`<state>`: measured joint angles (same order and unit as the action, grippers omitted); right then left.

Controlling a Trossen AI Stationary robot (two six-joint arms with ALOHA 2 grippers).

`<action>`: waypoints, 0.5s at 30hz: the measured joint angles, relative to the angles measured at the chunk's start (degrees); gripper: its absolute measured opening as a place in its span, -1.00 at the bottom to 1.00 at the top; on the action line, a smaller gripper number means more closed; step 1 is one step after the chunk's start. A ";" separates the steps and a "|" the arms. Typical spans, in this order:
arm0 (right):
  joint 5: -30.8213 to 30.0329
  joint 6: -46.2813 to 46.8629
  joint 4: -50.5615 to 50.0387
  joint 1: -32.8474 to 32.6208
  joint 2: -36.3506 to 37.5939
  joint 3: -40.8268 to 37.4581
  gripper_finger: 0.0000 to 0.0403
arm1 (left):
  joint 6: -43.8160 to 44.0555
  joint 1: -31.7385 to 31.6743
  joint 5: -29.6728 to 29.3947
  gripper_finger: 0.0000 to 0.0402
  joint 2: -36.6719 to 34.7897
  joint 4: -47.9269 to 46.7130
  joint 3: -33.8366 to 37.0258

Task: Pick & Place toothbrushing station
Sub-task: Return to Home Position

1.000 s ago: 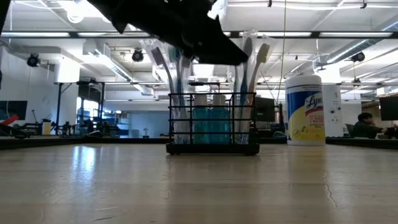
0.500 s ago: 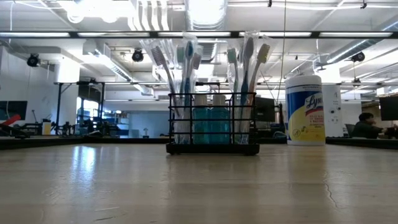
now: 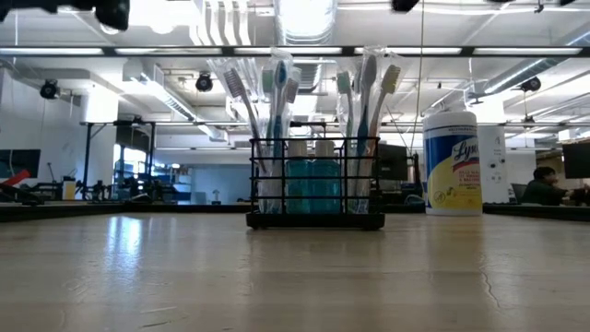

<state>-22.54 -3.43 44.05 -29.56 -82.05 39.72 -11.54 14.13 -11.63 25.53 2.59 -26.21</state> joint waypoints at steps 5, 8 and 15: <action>8.35 3.76 -6.81 9.08 5.96 -0.68 -0.96 | -1.35 -2.93 -1.00 -0.98 -8.03 -0.05 5.85; 8.71 3.90 -9.17 10.74 11.32 -2.94 -0.96 | -1.28 -3.87 0.24 -0.99 -13.64 -1.07 7.30; 6.71 4.09 -8.60 10.27 24.07 -12.10 -0.96 | 1.19 -4.02 0.11 -0.99 -24.25 -8.41 7.70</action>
<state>-15.83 0.66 35.45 -19.28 -57.98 27.62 -10.35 10.11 -11.52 1.28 -5.82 -18.52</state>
